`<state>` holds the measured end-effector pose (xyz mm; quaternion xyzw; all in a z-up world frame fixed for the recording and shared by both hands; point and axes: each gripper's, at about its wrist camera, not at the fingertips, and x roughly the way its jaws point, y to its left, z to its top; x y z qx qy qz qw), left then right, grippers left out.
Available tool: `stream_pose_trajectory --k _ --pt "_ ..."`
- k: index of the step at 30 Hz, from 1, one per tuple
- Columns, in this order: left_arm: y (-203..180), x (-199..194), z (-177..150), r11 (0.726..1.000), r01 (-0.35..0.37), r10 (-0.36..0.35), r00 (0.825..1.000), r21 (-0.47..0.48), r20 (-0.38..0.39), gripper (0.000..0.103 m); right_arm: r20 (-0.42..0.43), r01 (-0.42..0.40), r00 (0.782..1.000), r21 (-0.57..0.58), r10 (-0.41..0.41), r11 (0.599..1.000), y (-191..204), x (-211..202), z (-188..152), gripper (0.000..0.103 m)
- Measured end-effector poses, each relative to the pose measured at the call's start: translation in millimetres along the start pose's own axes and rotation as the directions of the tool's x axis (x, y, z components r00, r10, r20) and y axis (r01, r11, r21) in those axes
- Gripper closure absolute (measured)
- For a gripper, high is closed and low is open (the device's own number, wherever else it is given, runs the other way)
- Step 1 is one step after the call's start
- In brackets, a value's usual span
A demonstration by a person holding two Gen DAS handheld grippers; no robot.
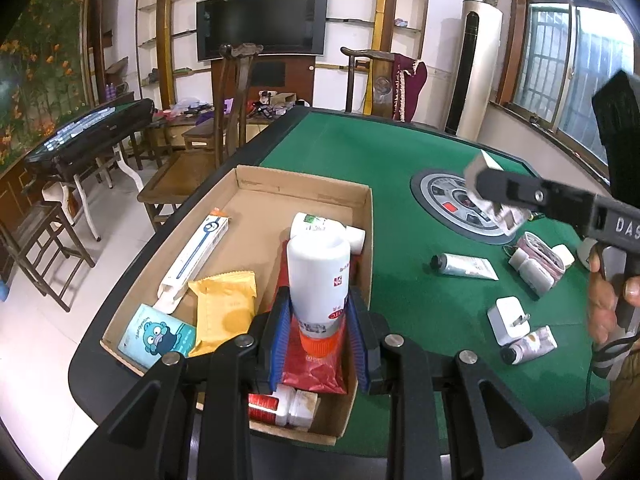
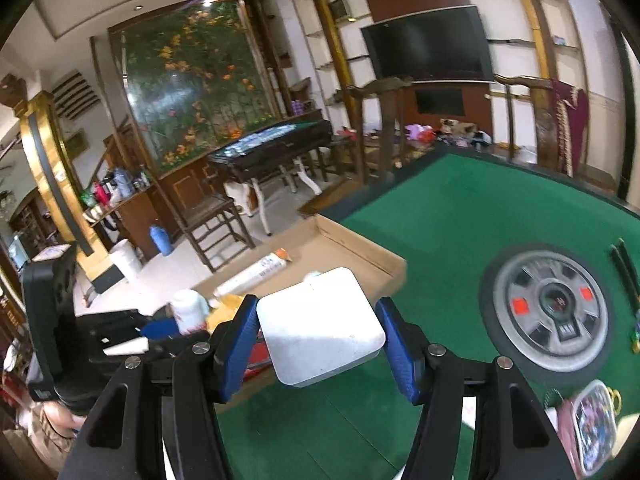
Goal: Organize objects
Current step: 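Carry the orange-cap bottle with the left gripper while the right carries the white box toward the tray, then lower the orange-cap bottle into the tray with the left gripper while the right lowers the white box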
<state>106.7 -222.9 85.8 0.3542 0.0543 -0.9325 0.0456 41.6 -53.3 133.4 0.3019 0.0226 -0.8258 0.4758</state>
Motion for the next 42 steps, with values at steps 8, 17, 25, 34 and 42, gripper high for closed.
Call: stream_pose_trajectory --k 8,17,25,34,42 --pt "2.1 10.2 2.8 1.0 -0.023 0.023 0.999 -0.007 -0.029 0.077 -0.022 -0.043 0.999 -0.056 0.042 0.998 10.1 11.3 3.8 0.039" --pt "9.3 8.4 9.4 1.0 -0.028 0.027 0.999 -0.013 -0.022 0.077 -0.009 -0.03 1.0 -0.045 0.029 0.999 1.3 9.4 4.3 0.039" --pt "31.6 25.4 11.0 0.999 -0.041 0.039 0.997 -0.026 -0.067 0.077 -0.064 -0.022 0.998 -0.04 0.02 0.999 -4.1 32.0 -3.3 0.039" --pt "61.5 33.9 19.5 0.997 -0.039 0.034 0.996 -0.06 -0.088 0.077 -0.079 -0.033 0.996 0.004 0.034 0.999 -2.4 50.1 0.7 0.039" --pt "68.9 29.9 28.5 0.998 -0.049 0.045 0.996 -0.048 -0.075 0.077 -0.046 -0.117 0.992 0.039 0.119 0.992 32.5 70.7 16.4 0.039"
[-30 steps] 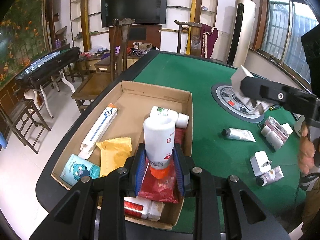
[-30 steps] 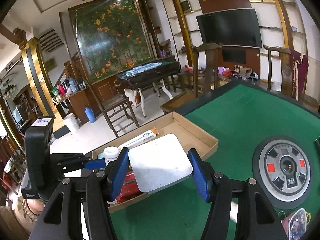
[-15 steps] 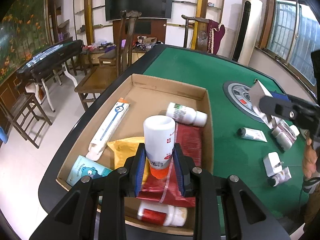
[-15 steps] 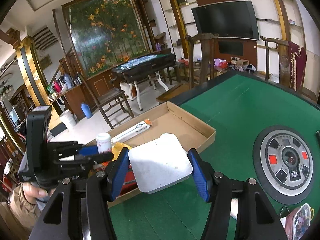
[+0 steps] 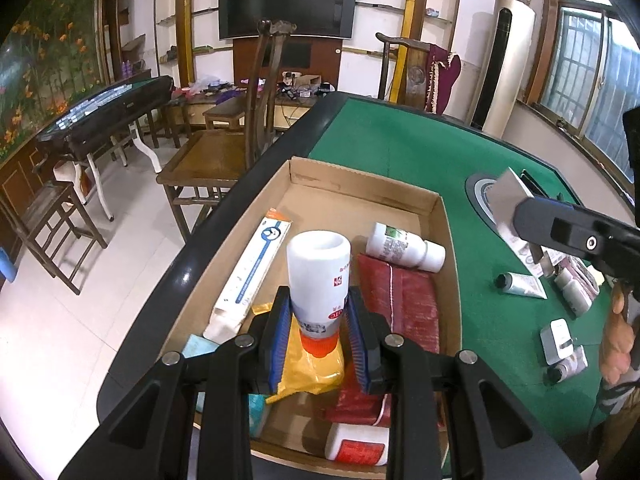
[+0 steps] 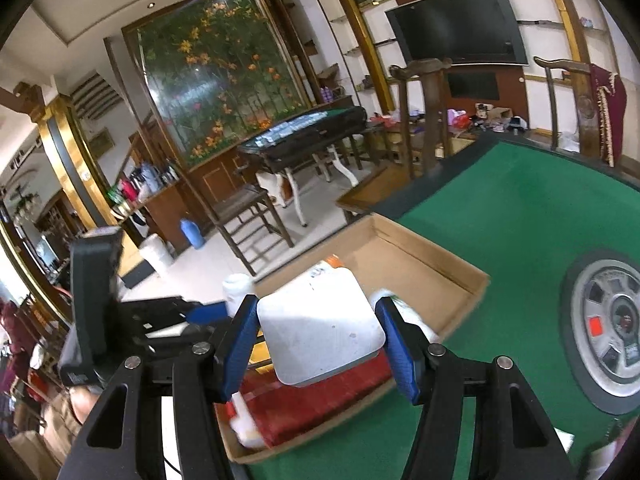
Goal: Organize objects
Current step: 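Lower the orange-cap bottle into the tray with the left gripper while the right lowers the white box, then release the orange-cap bottle with the left gripper while the right releases the white box in the tray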
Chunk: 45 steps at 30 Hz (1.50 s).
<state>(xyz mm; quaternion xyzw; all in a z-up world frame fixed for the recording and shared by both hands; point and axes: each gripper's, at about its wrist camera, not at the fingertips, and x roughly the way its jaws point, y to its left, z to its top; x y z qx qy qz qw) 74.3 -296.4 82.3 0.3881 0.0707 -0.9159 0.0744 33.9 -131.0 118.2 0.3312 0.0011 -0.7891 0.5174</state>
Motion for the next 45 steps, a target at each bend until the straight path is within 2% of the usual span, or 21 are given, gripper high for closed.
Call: stream_pose_trajectory --k 5,12,27,38,45 --pt "9.1 0.0 3.0 1.0 -0.014 0.014 1.0 0.0 -0.002 0.077 -0.015 -0.038 0.999 0.018 0.038 0.999 9.0 19.3 -2.2 0.039" --pt "32.4 2.6 -4.3 0.999 -0.036 0.035 0.999 -0.036 -0.014 0.077 -0.079 -0.015 0.997 0.034 0.018 0.999 -3.4 41.9 -17.2 0.039" --pt "61.5 24.9 -11.9 0.994 -0.073 0.068 0.996 -0.081 -0.065 0.076 -0.101 -0.004 0.995 0.037 0.007 0.999 -4.4 47.8 -23.7 0.039" --pt "64.0 48.2 -12.9 0.995 -0.056 0.049 0.995 -0.087 -0.088 0.076 -0.13 -0.01 0.991 0.069 0.019 0.998 -10.9 62.7 -23.4 0.039" --pt "68.6 56.6 -15.5 0.994 -0.055 0.045 0.994 -0.1 -0.101 0.076 -0.148 -0.033 0.988 0.086 0.045 0.996 -2.9 91.8 -12.7 0.039"
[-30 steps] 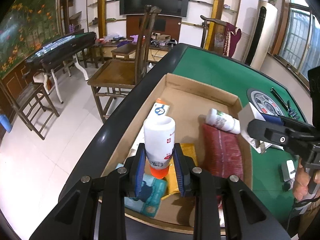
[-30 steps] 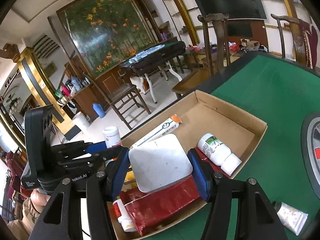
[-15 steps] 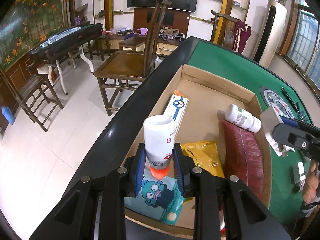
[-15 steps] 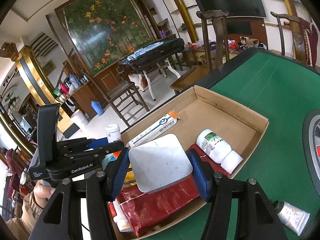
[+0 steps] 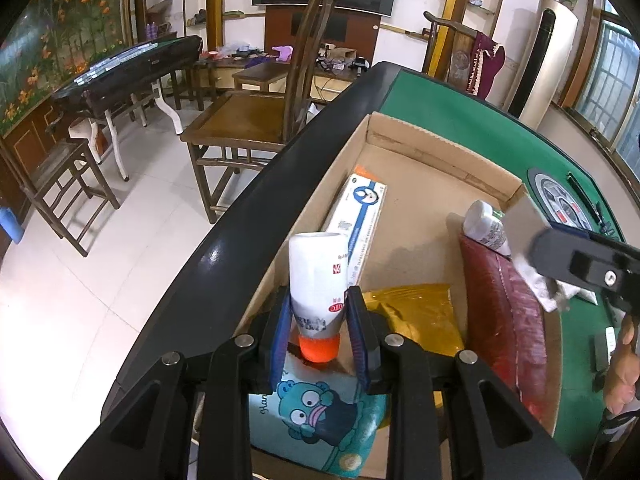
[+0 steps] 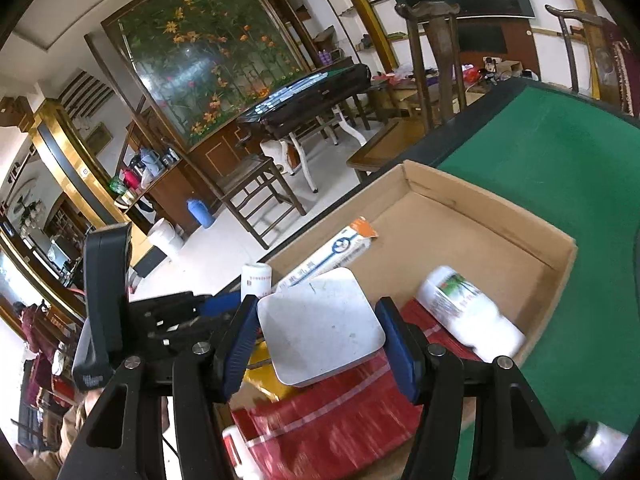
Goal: Organize objects
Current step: 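Release the orange-cap bottle with the left gripper while the right releases the white box in the tray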
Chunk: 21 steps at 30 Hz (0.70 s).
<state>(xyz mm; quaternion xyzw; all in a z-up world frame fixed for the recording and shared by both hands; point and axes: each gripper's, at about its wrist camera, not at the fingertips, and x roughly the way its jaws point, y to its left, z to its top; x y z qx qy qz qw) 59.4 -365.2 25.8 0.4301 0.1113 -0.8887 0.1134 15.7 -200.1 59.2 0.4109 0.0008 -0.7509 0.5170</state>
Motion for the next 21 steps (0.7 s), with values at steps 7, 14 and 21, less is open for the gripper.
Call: stream_pose_trajectory --k 7,14,21 --pt "3.4 -0.5 -0.5 1.0 0.005 -0.005 1.0 0.004 0.001 0.076 -0.035 0.022 0.999 0.015 -0.021 1.0 -7.8 22.6 2.5 0.039" --pt "0.0 0.4 2.6 0.999 -0.02 0.021 0.999 0.034 -0.033 0.076 -0.059 0.074 0.995 -0.023 -0.076 0.997 -9.6 35.4 2.8 0.039" --pt "-11.8 6.3 4.4 0.994 -0.044 0.05 0.997 0.097 -0.06 0.076 -0.073 0.104 0.991 -0.065 -0.109 0.992 -7.3 43.4 -1.3 0.039"
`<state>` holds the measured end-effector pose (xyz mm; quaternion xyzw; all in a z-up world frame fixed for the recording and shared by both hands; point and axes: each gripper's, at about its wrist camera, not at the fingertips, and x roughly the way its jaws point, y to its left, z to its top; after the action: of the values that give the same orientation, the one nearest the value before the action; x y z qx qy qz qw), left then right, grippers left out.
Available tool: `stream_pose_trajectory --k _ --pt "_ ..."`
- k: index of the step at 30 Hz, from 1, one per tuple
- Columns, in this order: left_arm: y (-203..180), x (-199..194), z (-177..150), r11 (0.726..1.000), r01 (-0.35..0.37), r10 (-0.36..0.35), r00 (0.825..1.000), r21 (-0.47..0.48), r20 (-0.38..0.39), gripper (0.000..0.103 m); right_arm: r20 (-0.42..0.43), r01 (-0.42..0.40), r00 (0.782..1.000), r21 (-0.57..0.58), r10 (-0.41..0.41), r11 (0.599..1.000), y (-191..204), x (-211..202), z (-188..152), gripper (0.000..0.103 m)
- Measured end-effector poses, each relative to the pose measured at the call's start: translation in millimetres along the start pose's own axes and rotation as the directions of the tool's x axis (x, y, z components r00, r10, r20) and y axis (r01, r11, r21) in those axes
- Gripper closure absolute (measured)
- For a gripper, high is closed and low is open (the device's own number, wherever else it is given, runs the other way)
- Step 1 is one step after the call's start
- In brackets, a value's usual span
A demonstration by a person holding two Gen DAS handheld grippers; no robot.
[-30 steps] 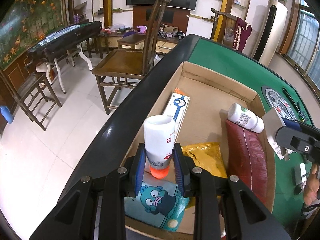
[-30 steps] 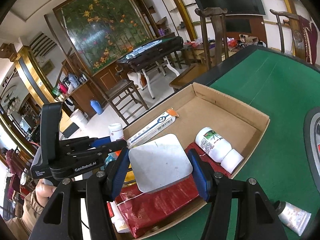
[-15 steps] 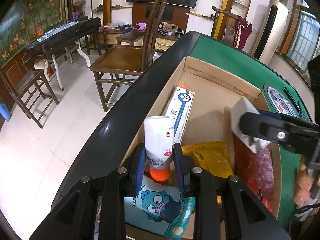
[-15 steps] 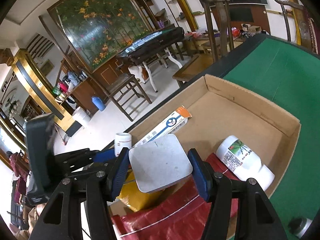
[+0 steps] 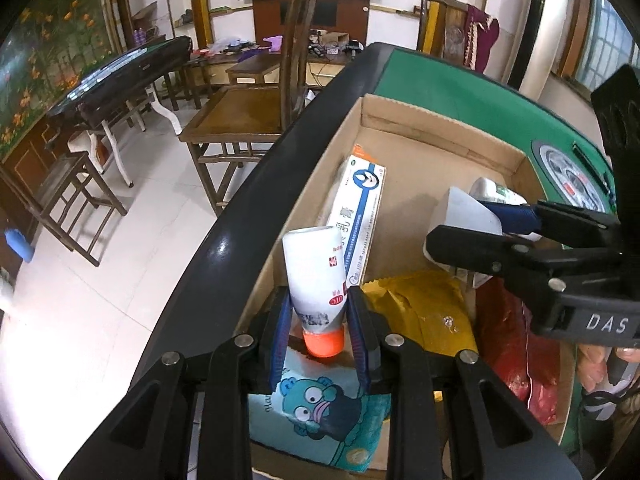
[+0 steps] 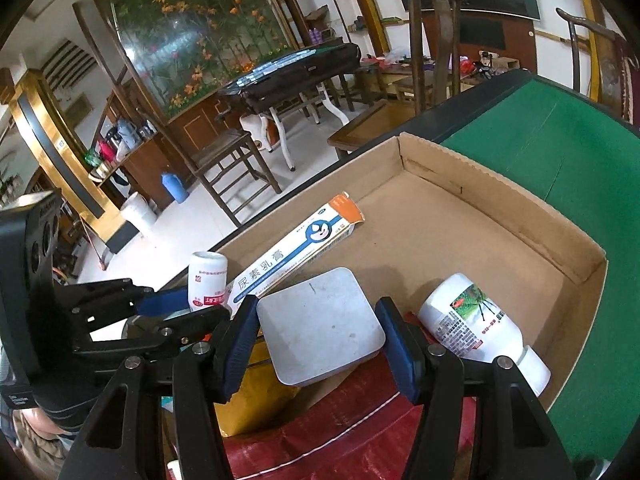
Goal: Organize objects
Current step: 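Release the orange-cap bottle with the left gripper while the right releases the white box in the tray, then move the left gripper to the white charger plug and grasp it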
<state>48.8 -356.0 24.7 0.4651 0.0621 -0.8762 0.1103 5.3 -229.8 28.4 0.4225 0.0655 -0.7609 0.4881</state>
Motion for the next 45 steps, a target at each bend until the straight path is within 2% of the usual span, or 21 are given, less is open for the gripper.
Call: stream_pose_trajectory --k 8,21,23,25,28,30,31,32,38,41,45 --pt "-11.5 6.7 -2.1 0.998 -0.029 0.031 0.999 0.049 -0.033 0.076 -0.025 -0.011 1.0 -0.001 0.011 1.0 -3.2 6.4 -1.8 0.038" --pt "-8.3 2.3 -7.6 0.998 -0.038 0.04 0.999 0.045 -0.037 0.076 -0.024 -0.009 1.0 -0.006 0.009 1.0 -2.5 6.1 -2.5 0.038" --pt "-6.7 0.9 -9.1 0.999 -0.034 0.036 0.999 0.039 -0.035 0.073 -0.023 -0.01 1.0 -0.008 0.01 1.0 -2.2 5.9 -2.8 0.037" --pt "-4.6 -1.7 -10.6 0.999 -0.018 0.019 1.0 0.03 -0.024 0.063 -0.021 -0.012 1.0 0.002 0.012 1.0 -2.5 5.2 -3.3 0.037" --pt "-5.9 -8.4 -13.2 0.999 -0.023 0.023 1.0 0.031 -0.001 0.06 -0.01 -0.026 1.0 0.026 0.026 0.999 -4.5 -2.1 -2.6 0.034" --pt "-7.0 -13.8 -14.9 0.999 -0.028 0.028 1.0 0.03 0.014 0.055 0.011 -0.038 0.999 0.041 0.038 0.998 -5.9 -9.9 -2.0 0.023" --pt "-7.2 -17.9 -16.2 0.999 -0.031 0.03 0.999 0.027 0.025 0.046 0.023 -0.04 0.999 0.049 0.039 0.998 -6.9 -14.5 -1.7 0.021" --pt "-7.2 -21.3 -17.3 0.999 -0.028 0.027 0.999 0.021 0.034 0.043 0.032 -0.043 0.999 0.054 0.041 0.998 -7.7 -19.4 -1.7 0.02" --pt "-5.3 -54.3 -33.9 0.999 0.003 0.002 0.995 -0.044 0.104 0.038 0.106 -0.042 0.994 0.075 0.034 0.996 -17.1 -68.3 -11.8 0.012" --pt "-11.4 -72.1 -44.0 0.997 0.041 -0.031 0.989 -0.065 0.144 0.033 0.131 -0.034 0.991 0.09 0.022 0.995 -29.6 -102.2 -27.5 0.007" --pt "-34.8 -88.1 -52.9 0.994 0.099 -0.09 0.982 -0.049 0.168 0.026 0.159 0.009 0.987 0.123 -0.028 0.992 -54.9 -157.5 -64.4 0.0"
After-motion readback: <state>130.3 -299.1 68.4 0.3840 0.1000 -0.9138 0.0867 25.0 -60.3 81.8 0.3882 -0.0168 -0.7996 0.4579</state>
